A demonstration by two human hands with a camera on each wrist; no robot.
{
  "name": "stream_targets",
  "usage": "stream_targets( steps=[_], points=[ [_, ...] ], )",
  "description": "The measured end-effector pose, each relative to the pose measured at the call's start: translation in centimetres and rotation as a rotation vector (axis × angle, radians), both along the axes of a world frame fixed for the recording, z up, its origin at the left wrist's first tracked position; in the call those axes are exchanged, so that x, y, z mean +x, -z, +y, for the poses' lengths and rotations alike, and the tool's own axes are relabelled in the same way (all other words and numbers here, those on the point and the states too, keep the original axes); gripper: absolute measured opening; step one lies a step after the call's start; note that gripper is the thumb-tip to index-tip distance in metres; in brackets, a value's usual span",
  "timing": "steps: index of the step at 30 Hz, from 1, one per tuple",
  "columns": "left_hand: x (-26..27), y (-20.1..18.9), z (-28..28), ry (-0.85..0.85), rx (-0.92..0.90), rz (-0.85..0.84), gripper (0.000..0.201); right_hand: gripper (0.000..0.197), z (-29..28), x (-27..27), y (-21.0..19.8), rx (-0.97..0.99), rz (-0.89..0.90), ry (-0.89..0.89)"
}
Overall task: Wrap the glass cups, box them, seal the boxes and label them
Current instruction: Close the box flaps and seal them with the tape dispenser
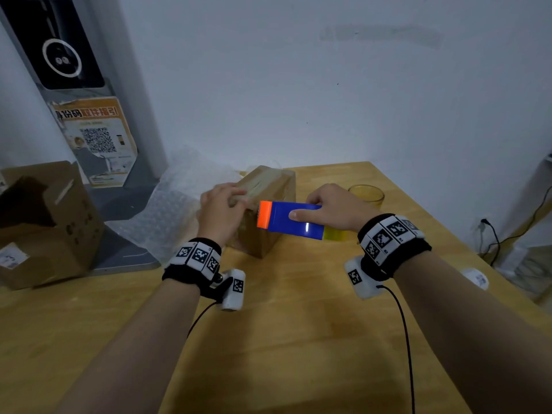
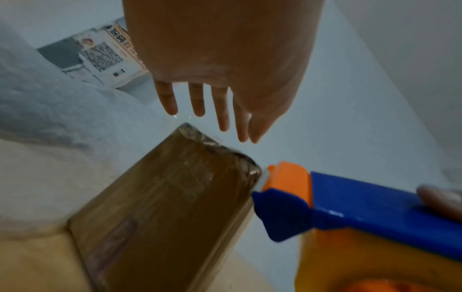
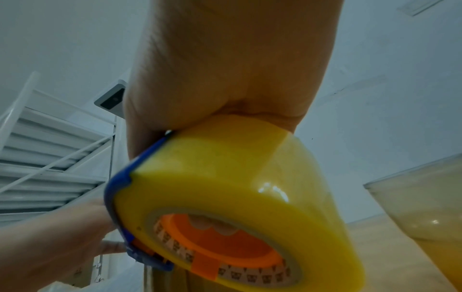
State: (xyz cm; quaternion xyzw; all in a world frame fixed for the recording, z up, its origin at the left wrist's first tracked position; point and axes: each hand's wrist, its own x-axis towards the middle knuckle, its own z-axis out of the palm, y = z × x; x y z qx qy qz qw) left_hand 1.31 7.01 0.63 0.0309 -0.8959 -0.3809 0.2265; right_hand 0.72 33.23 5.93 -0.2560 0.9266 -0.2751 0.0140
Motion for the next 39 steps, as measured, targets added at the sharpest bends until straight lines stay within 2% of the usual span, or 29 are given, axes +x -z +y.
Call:
stream_targets(
  steps=[3,5,8,12,20,23,27,31,35,39],
  points=[
    [0.0,1.2,1.5,0.123,-0.098,-0.064,0.028,0.043,0.2,0.1,0.1,0.005,-0.008,0.012],
    [0.3,1.8,2.0,0.098,-0.138,-0.048,0.033,0.044,0.4,0.1,0.2,-0.007,-0.02,0.023],
    [0.2,2.2,2.1,0.049,-0.137,-0.013,0.031,0.042,0.7,0.2,0.3,-0.011,-0.038,0.024],
    [-0.2,2.5,1.9,0.044,-0.104,-0.019,0.029,0.052,2.1,0.0,0.6,-0.104,-0.017,0.005],
    [-0.1,2.7,2.1,0.033,-0.073,0.015,0.024,0.043,4.0,1.1,1.9,-0.113,-0.024,0.007],
    [-0.2,2.8,2.3,0.028,-0.064,0.025,0.024,0.046,4.8,1.5,2.0,-0.126,-0.043,0.024],
    [-0.3,2.9,2.3,0.035,-0.05,0.015,0.027,0.049,3.8,1.8,1.1,-0.04,-0.026,0.078],
    [0.0,3.1,2.7,0.017,-0.063,-0.006,0.043,0.057,1.2,1.9,-0.3,0.078,-0.024,0.152],
    [0.2,3.2,3.5,-0.061,-0.082,0.007,0.041,0.057,-1.9,2.4,-1.6,0.17,-0.006,0.218],
    [0.0,3.2,3.5,-0.071,-0.085,0.002,0.04,0.048,-3.7,2.8,-3.1,0.237,-0.008,0.236]
  ],
)
